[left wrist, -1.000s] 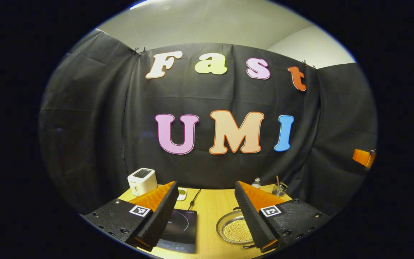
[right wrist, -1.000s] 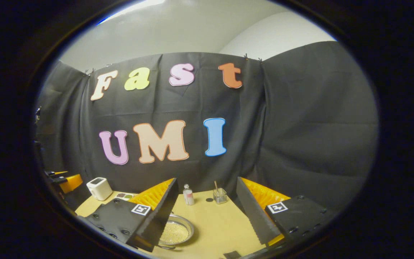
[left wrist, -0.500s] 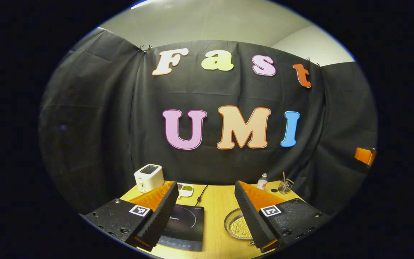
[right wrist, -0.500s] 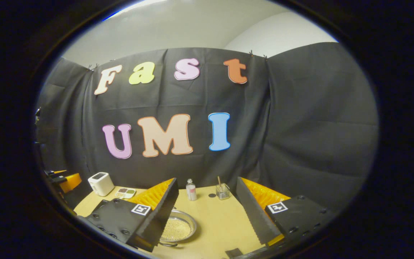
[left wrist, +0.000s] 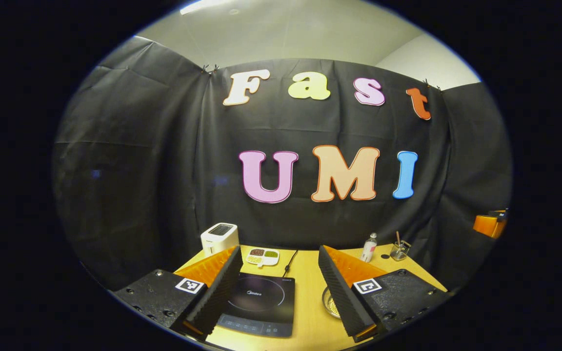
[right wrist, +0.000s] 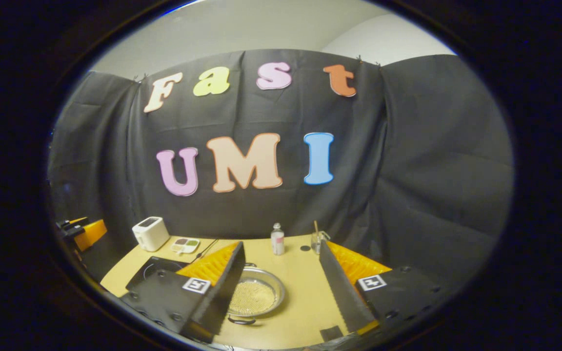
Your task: First push the handle of the pot to place it horizontally, then grasp the pot with both hands and set it on the induction cooktop.
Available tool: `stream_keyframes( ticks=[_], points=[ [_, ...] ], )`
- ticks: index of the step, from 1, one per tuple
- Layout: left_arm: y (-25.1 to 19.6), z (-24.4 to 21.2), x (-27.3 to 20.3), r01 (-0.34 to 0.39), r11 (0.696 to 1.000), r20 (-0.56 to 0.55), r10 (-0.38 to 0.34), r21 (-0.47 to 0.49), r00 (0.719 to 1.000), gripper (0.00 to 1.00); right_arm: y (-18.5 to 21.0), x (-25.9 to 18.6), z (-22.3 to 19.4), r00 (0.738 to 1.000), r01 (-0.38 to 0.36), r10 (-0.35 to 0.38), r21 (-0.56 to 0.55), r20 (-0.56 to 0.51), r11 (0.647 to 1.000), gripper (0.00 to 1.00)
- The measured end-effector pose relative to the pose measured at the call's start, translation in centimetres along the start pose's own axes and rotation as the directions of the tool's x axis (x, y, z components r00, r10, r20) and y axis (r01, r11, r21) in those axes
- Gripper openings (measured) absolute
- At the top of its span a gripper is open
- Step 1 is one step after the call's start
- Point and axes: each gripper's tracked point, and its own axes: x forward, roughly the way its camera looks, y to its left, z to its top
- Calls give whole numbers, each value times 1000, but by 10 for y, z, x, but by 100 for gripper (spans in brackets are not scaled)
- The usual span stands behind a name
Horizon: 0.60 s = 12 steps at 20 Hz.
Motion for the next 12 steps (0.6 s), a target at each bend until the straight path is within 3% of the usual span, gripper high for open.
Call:
stream_keyframes(
  ticks=[5,6,9,11,12],
  points=[
    [23,-19,-22,-37,999,-35,38,9,999,92,33,5,-47,994,-61,59,-23,-90,998,48],
    [28,-21,-25,-46,999,-36,46,10,998,95,39,5,-55,992,-71,67,-33,-107,997,43],
    [37,-26,-32,-61,998,-43,61,13,997,95,51,8,-77,987,-82,75,-42,-145,996,14],
    [43,-31,-34,-69,997,-52,70,25,996,96,62,8,-97,976,-111,101,-39,-192,993,2],
    [45,-33,-34,-72,997,-54,73,28,996,92,67,9,-105,971,-124,113,-39,-210,991,7]
  ],
)
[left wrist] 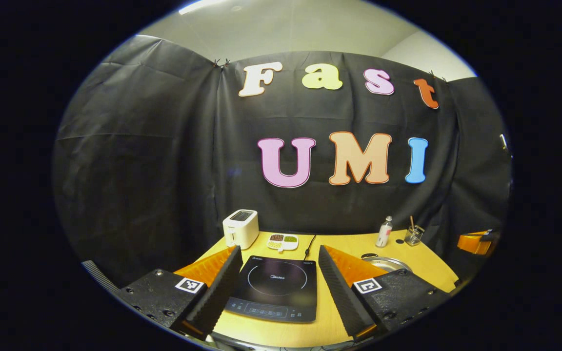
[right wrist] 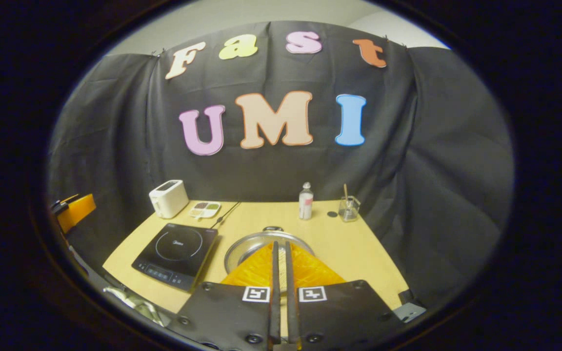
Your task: First push the handle of the pot to place it horizontally, then grasp the pot with both hands and set it on the induction cooktop.
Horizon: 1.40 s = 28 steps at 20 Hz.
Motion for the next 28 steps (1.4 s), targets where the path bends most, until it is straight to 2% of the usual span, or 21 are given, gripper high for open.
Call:
stream_keyframes(
  ticks=[1,2,3,4,5,6,7,8,9,10,12,13,14,17,18,19,21,23,24,25,28],
  points=[
    [0,-3,0,0,1000,-3,0,2,1000,92,6,3,-7,1000,-15,15,-3,-20,1000,2],
    [-1,-4,1,2,1000,-5,-2,2,1000,92,11,8,-15,999,-33,33,-2,-42,999,7],
    [-1,-6,1,3,1000,-7,-3,0,1000,92,18,11,-23,996,-54,55,5,-67,999,2],
    [-1,-8,1,2,1000,-11,-2,0,1000,92,27,14,-34,992,-78,79,18,-96,997,7],
    [-1,-9,2,1,1000,-14,-1,0,1000,95,36,18,-45,986,-102,105,32,-128,994,7],
    [-1,-11,3,2,1000,-12,-2,2,1000,92,42,22,-56,979,-121,127,45,-160,992,7],
    [0,-12,5,0,1000,-14,0,6,1000,95,49,27,-67,970,-141,149,57,-193,988,7],
    [1,-15,5,-2,1000,-17,2,10,1000,95,58,32,-80,957,-159,172,71,-233,985,2],
    [2,-16,6,-3,1000,-19,3,14,1000,92,62,37,-96,942,-170,189,89,-278,981,7],
    [3,-18,8,-6,1000,-23,7,17,1000,95,69,39,-113,922,-184,212,117,-324,976,7],
    [6,-21,10,-11,1000,-32,11,12,999,95,85,44,-133,884,-199,254,175,-393,964,7],
    [7,-23,12,-13,1000,-41,13,8,999,92,91,46,-141,865,-206,273,197,-420,958,2],
    [8,-27,13,-16,1000,-50,17,5,999,95,95,50,-151,849,-205,282,213,-447,955,6],
    [12,-37,16,-33,999,-76,33,-6,997,96,107,62,-176,794,-204,315,260,-520,944,0],
    [14,-39,16,-39,999,-84,38,-8,996,99,111,68,-186,776,-199,322,274,-542,941,3],
    [15,-41,17,-44,999,-92,43,-9,995,96,111,74,-193,762,-192,324,282,-561,940,3],
    [21,-46,17,-57,998,-107,56,-4,993,92,111,88,-206,742,-172,319,293,-589,940,3],
    [26,-49,17,-70,998,-117,70,4,991,92,110,101,-221,718,-145,316,310,-620,939,3],
    [29,-50,18,-76,997,-122,77,7,990,92,108,107,-227,708,-133,310,312,-634,941,0],
    [31,-52,16,-83,997,-126,83,9,989,96,105,112,-232,696,-122,308,316,-648,941,3],
    [37,-56,15,-97,995,-138,98,15,986,96,99,124,-249,667,-83,290,318,-687,944,3]
  ],
)
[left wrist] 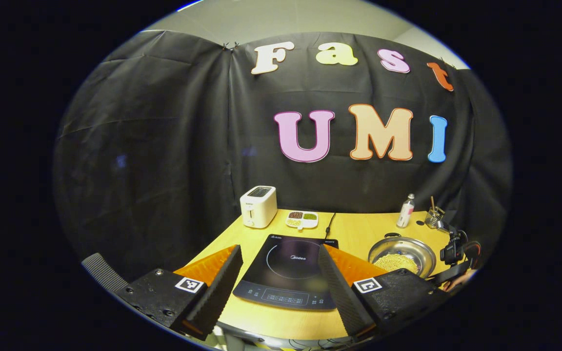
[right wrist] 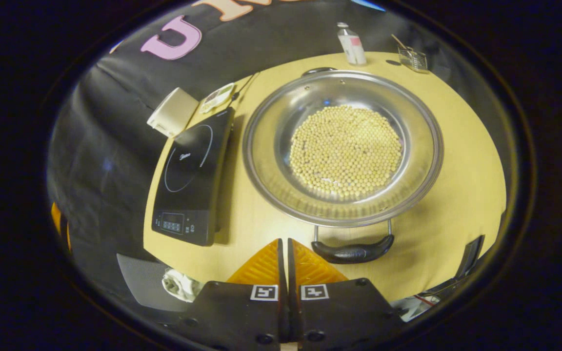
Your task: First push the handle of the pot to place it horizontally, then grasp the pot with both hands and set it on the induction cooktop.
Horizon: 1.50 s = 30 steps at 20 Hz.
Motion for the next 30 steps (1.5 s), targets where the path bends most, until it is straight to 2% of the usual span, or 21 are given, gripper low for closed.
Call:
stream_keyframes(
  ticks=[3,6,7,8,9,10,11,12,14,15,19,21,22,23,24,26,29,30],
  points=[
    [2,-3,3,-6,1000,-9,6,-6,1000,95,-6,3,0,1000,6,-5,29,-23,1000,0],
    [-1,-6,7,3,1000,-15,-3,-16,1000,96,-17,-1,-2,999,39,-39,29,-20,999,2],
    [-2,-7,9,9,1000,-17,-9,-18,1000,92,-21,-3,-2,999,50,-49,31,-20,998,0],
    [-3,-9,10,14,1000,-21,-14,-18,1000,92,-27,-5,-1,998,62,-61,30,-17,998,2],
    [-4,-11,11,18,1000,-24,-18,-18,1000,96,-32,-7,-1,997,77,-77,30,-16,997,0],
    [-5,-14,11,24,1000,-27,-25,-19,999,92,-38,-8,-1,995,95,-94,29,-15,995,3],
    [-7,-16,12,33,999,-29,-33,-21,999,92,-45,-9,0,993,116,-115,27,-15,993,0],
    [-9,-18,13,41,999,-35,-42,-25,998,96,-52,-11,1,990,140,-140,22,-10,990,3],
    [-13,-21,15,61,998,-46,-62,-33,997,92,-71,-15,6,981,195,-195,6,0,981,0],
    [-16,-23,17,69,997,-51,-71,-36,996,96,-79,-17,7,976,218,-218,1,3,976,0],
    [-25,-27,23,86,996,-70,-88,-28,994,96,-109,-29,14,963,270,-270,9,-1,963,0],
    [-31,-27,29,85,996,-74,-86,-16,994,96,-122,-32,22,960,281,-281,12,-9,960,2],
    [-37,-26,32,87,996,-78,-88,-11,993,92,-129,-33,26,960,281,-280,17,-16,960,2],
    [-43,-29,36,92,996,-88,-93,-9,992,96,-134,-33,31,960,278,-278,18,-25,960,3],
    [-49,-29,39,95,995,-98,-95,-12,991,95,-139,-34,35,960,279,-278,15,-30,960,0],
    [-61,-30,45,94,995,-116,-98,-33,988,96,-153,-37,47,955,293,-292,3,-40,956,3],
    [-81,-33,55,87,995,-142,-93,-53,985,96,-170,-35,67,955,293,-293,-5,-46,956,0],
    [-86,-35,59,78,995,-155,-86,-57,984,96,-174,-35,72,956,289,-289,-6,-50,957,3]
  ],
)
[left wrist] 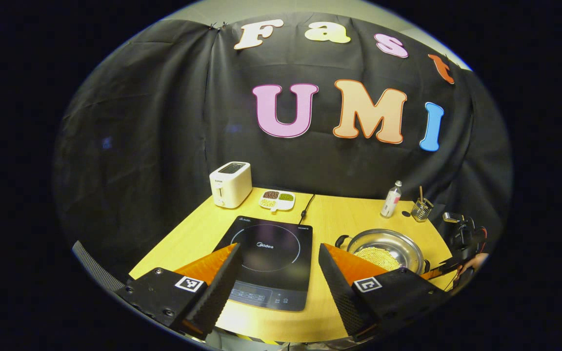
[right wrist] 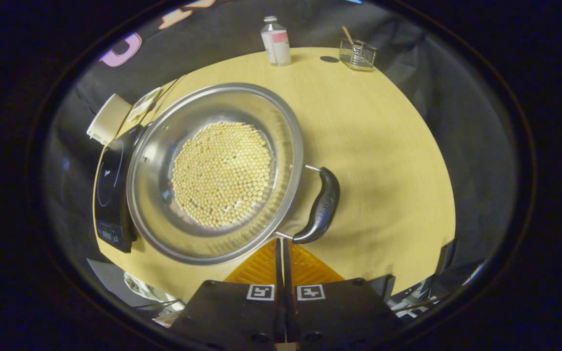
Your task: First push the handle of the pot to place it horizontally, then grasp the pot with both hands and set it on the induction cooktop.
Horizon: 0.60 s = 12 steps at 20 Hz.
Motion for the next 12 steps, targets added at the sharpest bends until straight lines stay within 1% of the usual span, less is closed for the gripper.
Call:
stream_keyframes(
  ticks=[2,3,6,7,8,9,12],
  points=[
    [-14,-6,9,-7,1000,-34,7,-10,999,96,-9,4,11,1000,4,-4,-19,-11,1000,3],
    [-21,-9,14,-11,1000,-49,10,-9,999,96,-12,6,15,1000,0,0,-28,-15,1000,0],
    [-41,-16,29,-12,1000,-81,10,-21,997,96,-17,7,27,1000,-10,9,-49,-20,999,0],
    [-48,-19,33,-10,1000,-91,7,-30,996,96,-19,9,33,1000,-15,14,-47,-21,999,3],
    [-54,-22,37,-9,999,-102,5,-40,995,100,-21,11,38,1000,-22,21,-41,-24,999,3],
    [-60,-24,41,-8,999,-112,3,-52,994,96,-23,13,43,999,-29,28,-36,-26,999,3],
    [-68,-26,48,-18,997,-125,9,-72,992,96,-27,17,57,999,-42,41,-32,-26,999,2]
  ],
)
